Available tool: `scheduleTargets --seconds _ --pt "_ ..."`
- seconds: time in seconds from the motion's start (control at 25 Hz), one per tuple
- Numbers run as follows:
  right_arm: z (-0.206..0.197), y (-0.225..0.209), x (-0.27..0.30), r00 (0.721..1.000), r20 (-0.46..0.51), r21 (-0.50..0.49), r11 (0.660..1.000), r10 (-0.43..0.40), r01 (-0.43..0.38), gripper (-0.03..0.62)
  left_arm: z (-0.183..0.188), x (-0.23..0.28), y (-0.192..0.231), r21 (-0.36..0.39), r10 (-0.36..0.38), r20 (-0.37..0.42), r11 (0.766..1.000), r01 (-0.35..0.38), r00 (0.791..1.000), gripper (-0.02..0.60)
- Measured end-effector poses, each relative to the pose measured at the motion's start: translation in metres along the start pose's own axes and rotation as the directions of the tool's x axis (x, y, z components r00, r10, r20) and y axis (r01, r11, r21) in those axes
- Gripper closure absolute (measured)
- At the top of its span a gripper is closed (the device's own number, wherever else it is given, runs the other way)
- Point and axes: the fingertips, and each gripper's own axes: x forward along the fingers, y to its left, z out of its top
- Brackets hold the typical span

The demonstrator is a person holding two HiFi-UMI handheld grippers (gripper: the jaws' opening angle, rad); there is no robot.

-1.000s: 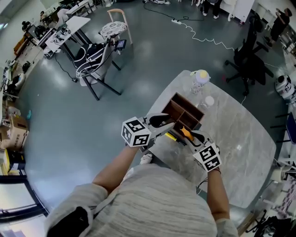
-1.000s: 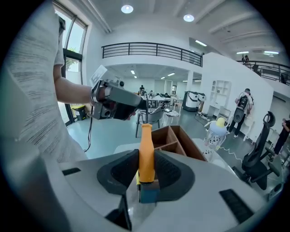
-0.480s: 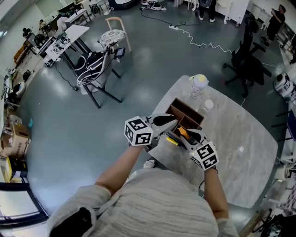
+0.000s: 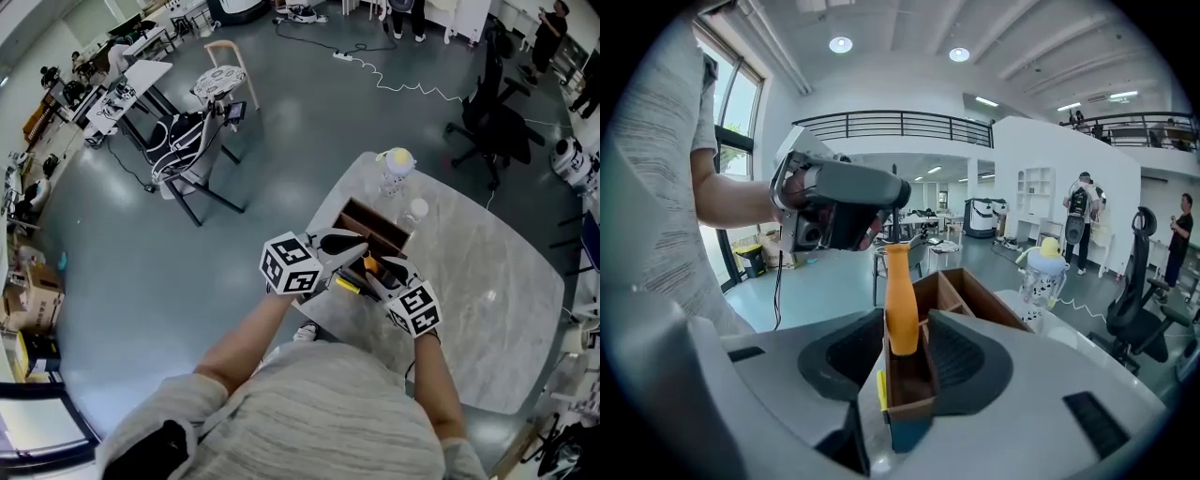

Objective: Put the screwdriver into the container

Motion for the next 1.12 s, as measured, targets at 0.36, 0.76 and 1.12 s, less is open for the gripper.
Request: scheduleTargets --seconds 0.36,0.76,1.12 --pt "-0.015 -0.014 -0.02 0.997 -0.002 0.055 0.996 -0.072 0.072 0.476 -0.025 0.01 0.022 0.009 0.06 -0.082 0.998 -0.059 0.995 0.555" --pt "-0.026 -0.008 -0.028 0.995 -0.021 0.072 0.993 -0.093 0.094 0.476 -0.057 0.029 0.032 0.045 0.089 -0.202 0.996 -0.082 0.975 0.555" --pt "-0.03 -0.005 -0.027 0.995 -0.034 0.069 0.993 -0.095 0.097 0.476 -0.085 0.04 0.04 0.045 0.108 -0.274 0.994 -0.099 0.956 0.554"
